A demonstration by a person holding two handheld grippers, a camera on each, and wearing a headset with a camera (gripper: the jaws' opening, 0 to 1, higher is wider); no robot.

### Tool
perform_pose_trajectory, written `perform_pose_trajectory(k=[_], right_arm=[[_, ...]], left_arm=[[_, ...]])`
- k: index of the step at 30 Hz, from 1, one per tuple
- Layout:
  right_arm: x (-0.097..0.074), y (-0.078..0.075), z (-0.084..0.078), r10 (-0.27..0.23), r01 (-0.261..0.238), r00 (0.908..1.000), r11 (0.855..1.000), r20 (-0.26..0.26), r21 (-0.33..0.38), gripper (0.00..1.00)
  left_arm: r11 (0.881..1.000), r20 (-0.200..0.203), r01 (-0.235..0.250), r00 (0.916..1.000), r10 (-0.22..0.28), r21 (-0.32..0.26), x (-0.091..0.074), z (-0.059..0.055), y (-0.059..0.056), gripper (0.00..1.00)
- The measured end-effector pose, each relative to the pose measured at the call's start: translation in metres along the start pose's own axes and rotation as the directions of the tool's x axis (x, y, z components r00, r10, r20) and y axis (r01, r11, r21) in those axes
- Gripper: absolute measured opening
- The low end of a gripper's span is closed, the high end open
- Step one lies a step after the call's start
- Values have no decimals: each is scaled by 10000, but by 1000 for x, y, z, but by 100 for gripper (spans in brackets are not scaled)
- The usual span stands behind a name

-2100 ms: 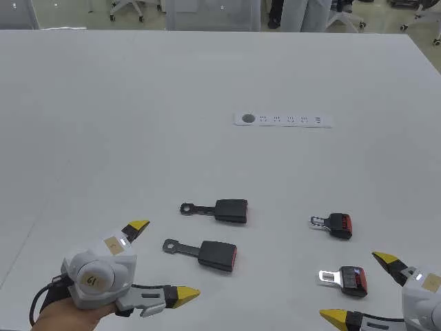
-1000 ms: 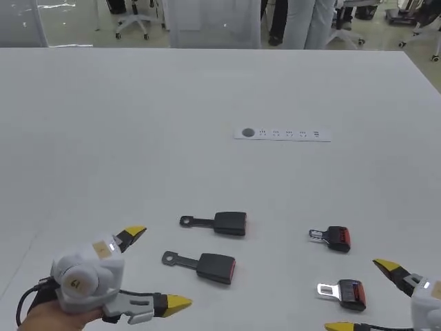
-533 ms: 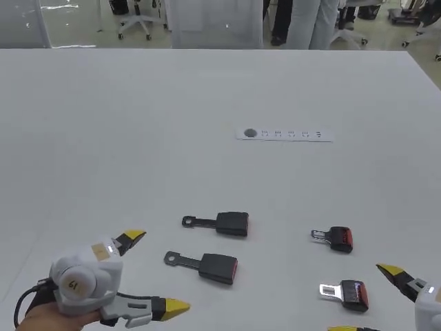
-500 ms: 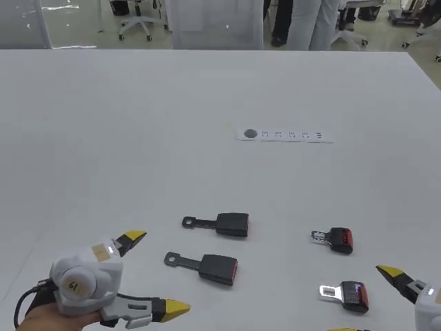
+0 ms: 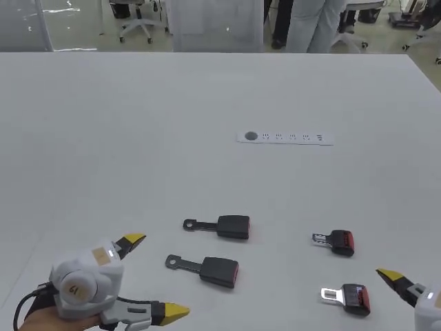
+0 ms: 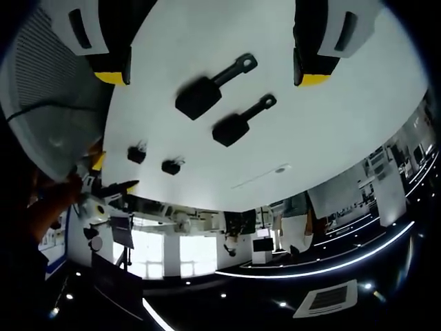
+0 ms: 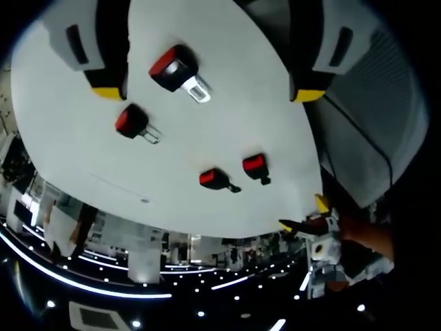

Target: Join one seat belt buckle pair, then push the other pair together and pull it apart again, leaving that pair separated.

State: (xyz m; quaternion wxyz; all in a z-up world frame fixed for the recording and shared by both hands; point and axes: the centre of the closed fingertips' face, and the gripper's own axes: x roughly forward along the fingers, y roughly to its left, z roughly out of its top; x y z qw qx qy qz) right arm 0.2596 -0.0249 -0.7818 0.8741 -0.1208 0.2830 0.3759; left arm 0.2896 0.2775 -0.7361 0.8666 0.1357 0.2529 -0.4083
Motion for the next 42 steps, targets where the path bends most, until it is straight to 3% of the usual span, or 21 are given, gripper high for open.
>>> perform_pose_trajectory(k=[12, 16, 42], right_arm=[[-2, -1, -3, -53, 54, 10000, 9999, -32, 135, 99], [-2, -2, -2, -71, 71, 10000, 9999, -30, 102, 99], [-4, -13, -5, -98, 99, 9997, 9999, -218, 45, 97]], left_arm=[[10000, -17, -7, 10000, 6, -6, 2, 0, 1, 100], [9999, 170, -43, 9998, 45, -138, 2, 5, 3, 100], [9995, -137, 298, 9995, -296, 131, 19, 4, 1, 100]])
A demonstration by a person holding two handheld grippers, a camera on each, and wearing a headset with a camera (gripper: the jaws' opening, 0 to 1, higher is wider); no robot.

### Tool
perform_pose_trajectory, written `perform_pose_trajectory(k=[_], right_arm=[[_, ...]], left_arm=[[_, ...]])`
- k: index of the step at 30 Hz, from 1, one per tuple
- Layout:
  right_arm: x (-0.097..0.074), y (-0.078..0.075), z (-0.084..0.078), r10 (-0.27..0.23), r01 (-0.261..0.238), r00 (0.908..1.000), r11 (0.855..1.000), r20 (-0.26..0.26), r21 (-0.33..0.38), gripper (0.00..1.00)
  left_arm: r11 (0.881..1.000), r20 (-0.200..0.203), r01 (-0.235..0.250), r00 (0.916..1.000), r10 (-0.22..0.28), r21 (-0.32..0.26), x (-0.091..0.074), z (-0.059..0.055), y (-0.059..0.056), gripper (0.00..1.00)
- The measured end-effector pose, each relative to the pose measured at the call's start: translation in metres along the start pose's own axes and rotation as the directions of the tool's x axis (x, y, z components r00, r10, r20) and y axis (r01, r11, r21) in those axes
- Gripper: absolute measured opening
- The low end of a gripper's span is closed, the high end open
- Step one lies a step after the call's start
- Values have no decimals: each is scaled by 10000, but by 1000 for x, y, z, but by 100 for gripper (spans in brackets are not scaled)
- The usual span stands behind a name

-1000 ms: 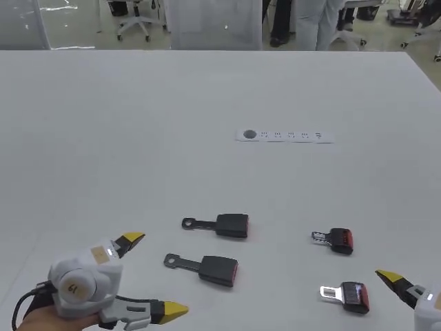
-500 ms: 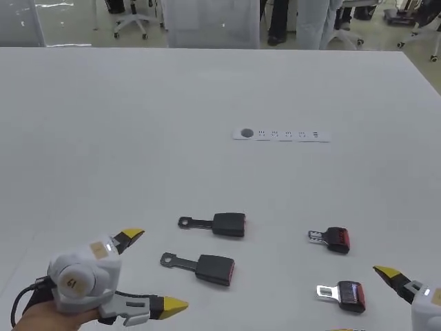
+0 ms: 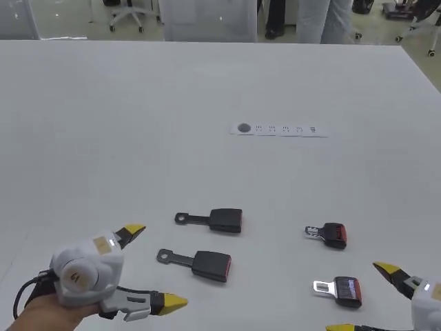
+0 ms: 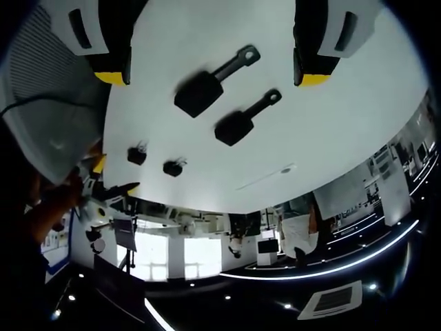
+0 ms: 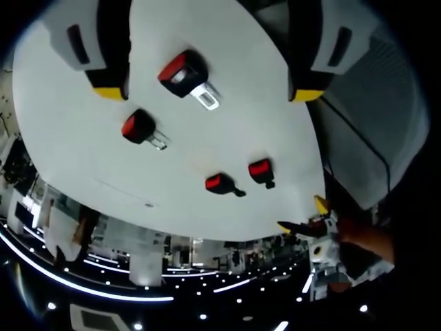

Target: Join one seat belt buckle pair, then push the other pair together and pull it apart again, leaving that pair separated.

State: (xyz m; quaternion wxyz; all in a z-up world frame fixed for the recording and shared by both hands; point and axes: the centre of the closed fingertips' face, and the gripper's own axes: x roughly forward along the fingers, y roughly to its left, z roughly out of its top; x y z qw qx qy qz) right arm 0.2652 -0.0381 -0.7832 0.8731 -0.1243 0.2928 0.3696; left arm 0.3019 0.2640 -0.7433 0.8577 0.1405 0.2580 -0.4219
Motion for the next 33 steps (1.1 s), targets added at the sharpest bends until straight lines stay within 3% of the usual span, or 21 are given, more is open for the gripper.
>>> perform_pose_trajectory(k=[13, 22, 33], right_arm=[[8, -10, -7, 305, -310, 9989, 9994, -361, -150, 94], [17, -16, -12, 567, -574, 9964, 9983, -634, -89, 90], [29, -21, -19, 1003, -1021, 9897, 9947, -1023, -126, 85]], left_arm=[[9991, -350, 286, 9990, -275, 318, 16, -2, 2, 100], [9962, -604, 651, 9963, -616, 574, 36, -2, 1, 100], [9843, -1169, 1317, 9861, -1180, 1173, 60, -12, -3, 97]])
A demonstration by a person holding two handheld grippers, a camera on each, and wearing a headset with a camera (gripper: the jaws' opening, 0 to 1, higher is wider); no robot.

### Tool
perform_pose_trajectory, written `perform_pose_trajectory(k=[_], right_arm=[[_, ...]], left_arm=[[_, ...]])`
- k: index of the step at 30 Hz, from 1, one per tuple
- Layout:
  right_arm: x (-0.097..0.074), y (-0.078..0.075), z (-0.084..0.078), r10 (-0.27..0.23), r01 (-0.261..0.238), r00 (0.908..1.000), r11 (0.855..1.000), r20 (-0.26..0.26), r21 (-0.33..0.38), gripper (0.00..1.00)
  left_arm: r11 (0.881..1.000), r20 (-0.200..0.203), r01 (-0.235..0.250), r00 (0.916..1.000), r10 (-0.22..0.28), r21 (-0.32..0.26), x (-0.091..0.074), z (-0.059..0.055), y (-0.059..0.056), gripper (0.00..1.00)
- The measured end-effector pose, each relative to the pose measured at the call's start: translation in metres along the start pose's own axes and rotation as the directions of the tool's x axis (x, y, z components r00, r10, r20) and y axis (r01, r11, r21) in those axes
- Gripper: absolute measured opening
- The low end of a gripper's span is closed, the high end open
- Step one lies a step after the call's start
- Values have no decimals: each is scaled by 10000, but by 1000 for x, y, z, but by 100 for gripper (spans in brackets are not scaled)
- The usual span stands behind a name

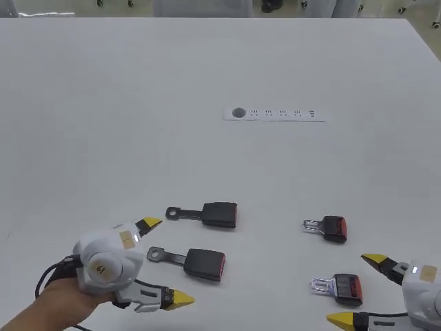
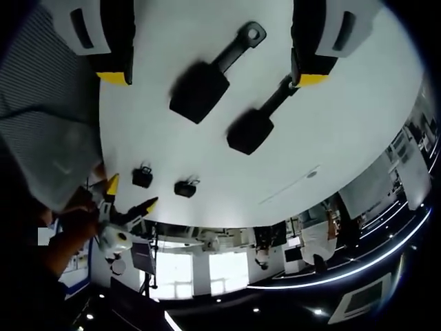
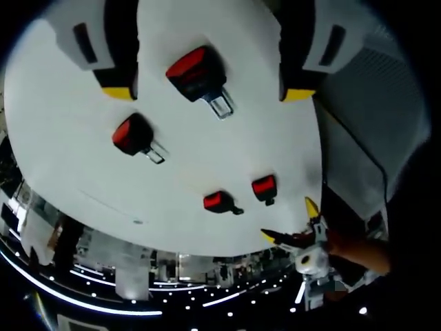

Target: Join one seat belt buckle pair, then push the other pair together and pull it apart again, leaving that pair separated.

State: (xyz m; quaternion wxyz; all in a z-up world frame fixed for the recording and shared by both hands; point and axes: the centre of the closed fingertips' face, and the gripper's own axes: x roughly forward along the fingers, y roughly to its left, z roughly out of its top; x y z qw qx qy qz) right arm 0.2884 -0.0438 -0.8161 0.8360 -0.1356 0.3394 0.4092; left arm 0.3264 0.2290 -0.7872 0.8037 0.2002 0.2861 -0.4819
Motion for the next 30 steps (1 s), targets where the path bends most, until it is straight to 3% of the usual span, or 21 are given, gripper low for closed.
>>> perform_pose_trajectory(k=[7, 9, 14, 21, 27, 30], right_arm=[[5, -5, -5, 357, -368, 9987, 9989, -375, -289, 80], [7, -7, -7, 472, -487, 9978, 9983, -465, -316, 79], [10, -9, -10, 861, -894, 9937, 9950, -717, -440, 74], [12, -11, -16, 1312, -1380, 9857, 9886, -1056, -596, 70], [14, -12, -21, 1737, -1893, 9734, 9771, -1491, -973, 66], [15, -9, -25, 2079, -2286, 9616, 9679, -1791, -1039, 61]], left_arm=[[9984, -348, 518, 9981, -510, 233, 18, -5, -3, 91], [9947, -705, 839, 9943, -797, 590, 24, -11, -7, 88], [9902, -876, 1200, 9897, -1136, 718, 37, -11, -7, 85], [9817, -1373, 1681, 9783, -1549, 899, 52, -20, -5, 80], [9677, -1843, 2166, 9641, -1913, 1288, 63, -26, -4, 71], [9631, -1929, 2383, 9580, -2120, 1250, 66, -25, -5, 66]])
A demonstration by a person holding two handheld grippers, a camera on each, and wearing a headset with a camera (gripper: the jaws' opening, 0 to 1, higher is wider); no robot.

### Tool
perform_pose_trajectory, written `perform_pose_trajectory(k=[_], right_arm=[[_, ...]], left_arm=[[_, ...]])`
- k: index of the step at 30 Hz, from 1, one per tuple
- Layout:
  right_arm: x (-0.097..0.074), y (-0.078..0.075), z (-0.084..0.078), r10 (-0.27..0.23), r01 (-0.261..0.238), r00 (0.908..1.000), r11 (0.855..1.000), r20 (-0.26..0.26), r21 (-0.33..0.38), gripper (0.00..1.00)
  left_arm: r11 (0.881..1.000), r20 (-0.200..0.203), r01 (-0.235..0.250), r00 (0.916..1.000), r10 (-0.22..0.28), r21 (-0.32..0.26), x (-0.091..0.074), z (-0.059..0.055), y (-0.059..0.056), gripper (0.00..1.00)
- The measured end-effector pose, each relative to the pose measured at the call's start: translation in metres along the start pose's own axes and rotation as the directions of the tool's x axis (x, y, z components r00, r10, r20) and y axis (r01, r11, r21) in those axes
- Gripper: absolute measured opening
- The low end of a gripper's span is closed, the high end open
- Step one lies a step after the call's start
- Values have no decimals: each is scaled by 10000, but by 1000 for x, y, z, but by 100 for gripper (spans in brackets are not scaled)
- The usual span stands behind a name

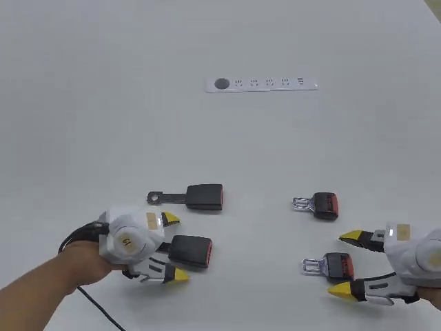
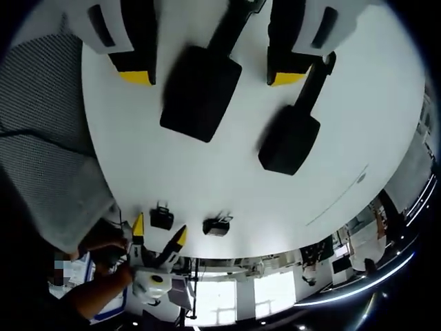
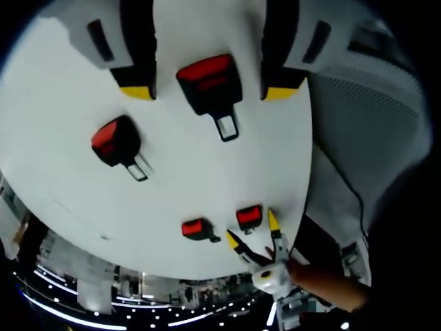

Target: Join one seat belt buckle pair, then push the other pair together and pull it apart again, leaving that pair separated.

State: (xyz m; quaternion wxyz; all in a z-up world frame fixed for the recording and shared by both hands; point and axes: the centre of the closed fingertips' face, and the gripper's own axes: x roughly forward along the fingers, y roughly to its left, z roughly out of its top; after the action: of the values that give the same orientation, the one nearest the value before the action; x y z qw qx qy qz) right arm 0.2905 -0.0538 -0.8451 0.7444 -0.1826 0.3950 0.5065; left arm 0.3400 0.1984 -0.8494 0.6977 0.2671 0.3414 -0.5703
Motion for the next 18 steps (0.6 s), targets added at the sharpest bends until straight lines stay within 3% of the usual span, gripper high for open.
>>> perform_pose_trajectory(k=[3, 9, 18], right_arm=[[1, 1, -2, 196, -197, 9997, 9998, -107, -53, 56], [2, -2, -3, 450, -460, 9985, 9984, -313, -322, 53], [0, 3, -6, 943, -949, 9953, 9949, -199, -328, 45]], left_arm=[[9995, -219, 58, 9997, -51, 297, 3, -2, 1, 64], [9996, 13, 200, 9998, -201, 209, 1, -2, 5, 59], [9976, -113, 443, 9990, -438, 528, -2, -3, 0, 47]])
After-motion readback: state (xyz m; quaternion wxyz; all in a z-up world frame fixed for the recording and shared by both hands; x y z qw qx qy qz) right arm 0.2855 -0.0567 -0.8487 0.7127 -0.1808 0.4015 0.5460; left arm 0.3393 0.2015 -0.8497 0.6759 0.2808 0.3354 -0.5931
